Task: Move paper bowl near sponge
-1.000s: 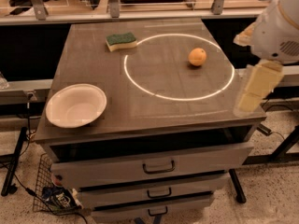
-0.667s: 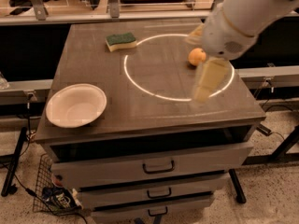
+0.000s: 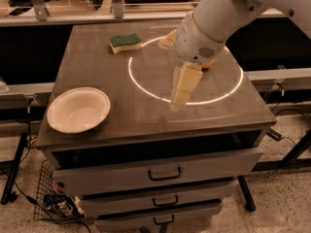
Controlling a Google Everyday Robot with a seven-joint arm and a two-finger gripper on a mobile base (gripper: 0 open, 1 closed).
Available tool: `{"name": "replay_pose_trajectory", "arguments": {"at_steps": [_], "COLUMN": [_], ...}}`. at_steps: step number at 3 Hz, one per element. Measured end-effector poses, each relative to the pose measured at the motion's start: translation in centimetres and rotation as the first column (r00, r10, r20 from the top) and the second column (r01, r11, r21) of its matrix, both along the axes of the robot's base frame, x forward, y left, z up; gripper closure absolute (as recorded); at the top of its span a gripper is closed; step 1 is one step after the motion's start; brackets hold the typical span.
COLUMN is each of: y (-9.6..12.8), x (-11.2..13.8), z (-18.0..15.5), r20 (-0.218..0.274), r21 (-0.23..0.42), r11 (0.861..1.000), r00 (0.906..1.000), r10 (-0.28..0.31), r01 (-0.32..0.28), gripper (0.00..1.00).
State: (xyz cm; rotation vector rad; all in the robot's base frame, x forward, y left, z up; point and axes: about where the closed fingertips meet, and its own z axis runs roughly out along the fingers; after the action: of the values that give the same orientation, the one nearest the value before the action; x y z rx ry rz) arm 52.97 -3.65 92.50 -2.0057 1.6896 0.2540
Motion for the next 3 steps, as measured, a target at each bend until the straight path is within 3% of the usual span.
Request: {"name": "replay_pose_trajectory", "arguments": {"at_steps": [1,2,3], "y": [1.2,7.6,12.0], "x": [0.7,2.6,3.2], "z": [-0.6,-3.7,-6.2], "r20": [-0.005,0.024,0.041], "r21": [0.015,0.027,0.032], "r11": [0.999,0.98,0.948], "r00": [0.9994,0.9804,0.9483], "r10": [0.035,0.195,0.315], "r01": [-0.035,-0.196,-0.316], "gripper": [0.0,0.0,0.0]}}
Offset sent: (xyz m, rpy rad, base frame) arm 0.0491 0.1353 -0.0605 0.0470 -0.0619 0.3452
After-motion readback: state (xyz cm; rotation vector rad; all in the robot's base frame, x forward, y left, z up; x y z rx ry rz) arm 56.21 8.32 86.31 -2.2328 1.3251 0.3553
